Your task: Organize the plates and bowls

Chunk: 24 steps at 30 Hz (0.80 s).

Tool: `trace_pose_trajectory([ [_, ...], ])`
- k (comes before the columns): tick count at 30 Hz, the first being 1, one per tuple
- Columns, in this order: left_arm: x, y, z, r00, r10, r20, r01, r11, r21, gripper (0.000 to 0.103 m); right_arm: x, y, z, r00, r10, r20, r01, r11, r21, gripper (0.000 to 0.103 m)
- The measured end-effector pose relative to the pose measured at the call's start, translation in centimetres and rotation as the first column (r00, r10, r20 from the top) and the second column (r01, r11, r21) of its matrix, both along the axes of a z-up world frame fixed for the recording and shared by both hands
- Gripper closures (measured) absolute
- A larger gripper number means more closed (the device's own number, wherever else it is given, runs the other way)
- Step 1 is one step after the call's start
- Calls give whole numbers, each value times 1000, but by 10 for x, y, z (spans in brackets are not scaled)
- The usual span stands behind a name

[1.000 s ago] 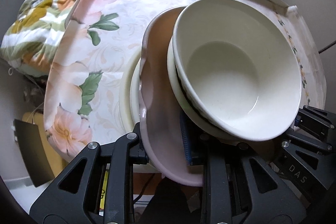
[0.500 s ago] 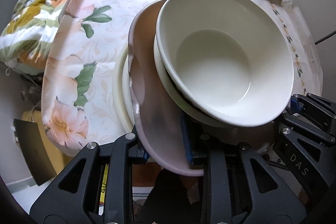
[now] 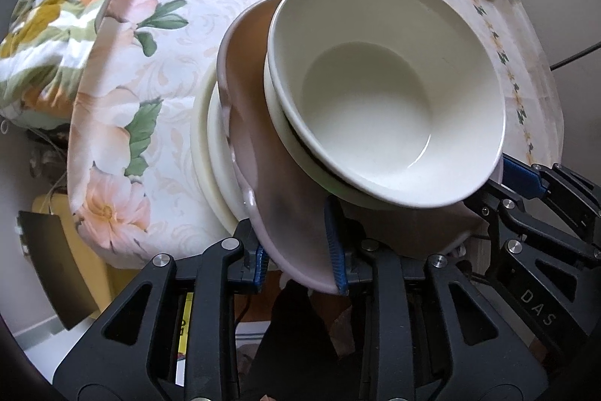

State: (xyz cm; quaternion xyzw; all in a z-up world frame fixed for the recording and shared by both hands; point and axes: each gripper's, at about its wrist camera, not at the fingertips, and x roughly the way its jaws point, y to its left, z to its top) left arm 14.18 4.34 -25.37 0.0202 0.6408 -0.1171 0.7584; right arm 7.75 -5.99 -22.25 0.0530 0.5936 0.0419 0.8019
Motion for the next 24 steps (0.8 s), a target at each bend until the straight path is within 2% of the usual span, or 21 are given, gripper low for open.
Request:
trace_pose_trajectory([
  [4, -1, 0, 8, 1000, 10, 15, -10, 1000, 17, 75, -1, -4, 0, 1000, 0, -2, 0, 1000, 11, 65],
  [6, -3, 2, 13, 999, 20, 25, -20, 999, 26, 60, -2, -6, 2, 1000, 2, 2, -2, 1000, 24, 64],
  [7, -4, 2, 15, 999, 25, 29, -26, 999, 27, 35, -3, -7, 5, 1000, 5, 9, -5, 1000, 25, 64],
  [8, -6, 2, 18, 999, 33, 36, -34, 999, 26, 25, -4, -8, 7, 1000, 10, 18, -11, 1000, 26, 64],
  [14, -29, 2, 36, 992, 100, 83, -103, 994, 38, 25, -22, -25, 26, 997, 35, 69, -37, 999, 39, 63],
  [18, -57, -2, 70, 975, 140, 175, -148, 988, 37, 25, -50, -41, 55, 988, 43, 149, -47, 999, 26, 63],
  [20, -74, -5, 98, 953, 160, 256, -172, 985, 25, 25, -66, -54, 79, 978, 36, 206, -41, 999, 19, 63],
  [24, -119, -13, 164, 869, 188, 458, -196, 980, -30, 21, -97, -74, 130, 940, 28, 340, -21, 999, -26, 63],
])
